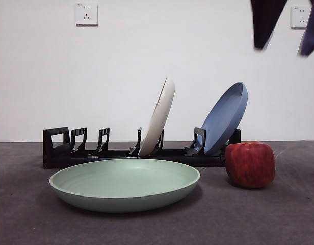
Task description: Take the green plate from the plate rack,put the plate on the table,take the apple from the table,put the apple in the plate
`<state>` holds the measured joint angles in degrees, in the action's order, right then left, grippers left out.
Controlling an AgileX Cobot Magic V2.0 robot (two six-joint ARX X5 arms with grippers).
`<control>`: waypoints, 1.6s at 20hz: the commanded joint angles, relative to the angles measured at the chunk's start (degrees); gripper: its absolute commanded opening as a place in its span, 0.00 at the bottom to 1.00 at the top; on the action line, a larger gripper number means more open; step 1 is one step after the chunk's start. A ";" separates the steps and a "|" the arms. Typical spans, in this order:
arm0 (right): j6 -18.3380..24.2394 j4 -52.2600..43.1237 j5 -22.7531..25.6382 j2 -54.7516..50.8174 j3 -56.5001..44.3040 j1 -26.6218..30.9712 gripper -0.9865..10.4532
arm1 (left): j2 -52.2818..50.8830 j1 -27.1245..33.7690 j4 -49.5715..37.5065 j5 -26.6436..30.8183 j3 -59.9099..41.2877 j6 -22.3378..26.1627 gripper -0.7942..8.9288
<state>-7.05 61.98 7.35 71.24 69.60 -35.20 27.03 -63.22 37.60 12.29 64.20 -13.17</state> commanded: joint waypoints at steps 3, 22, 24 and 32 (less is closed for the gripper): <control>0.50 -8.57 0.17 1.77 -6.51 0.15 0.47 | -3.41 -0.11 -0.02 1.25 -0.24 -0.76 0.34; 2.91 -21.22 -2.91 16.11 -8.11 6.47 0.47 | -2.64 -0.11 2.27 1.20 -0.24 -2.05 0.34; 3.02 -22.51 -3.67 18.10 -8.11 6.45 0.47 | -2.64 -0.11 2.34 1.22 -0.24 -2.05 0.34; 2.71 -23.23 -3.72 24.06 -8.11 6.78 0.42 | -2.64 -0.11 5.22 1.25 -0.24 -3.72 0.34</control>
<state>-4.49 38.92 3.66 94.87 61.91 -28.42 24.36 -63.22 43.03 13.37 64.16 -16.23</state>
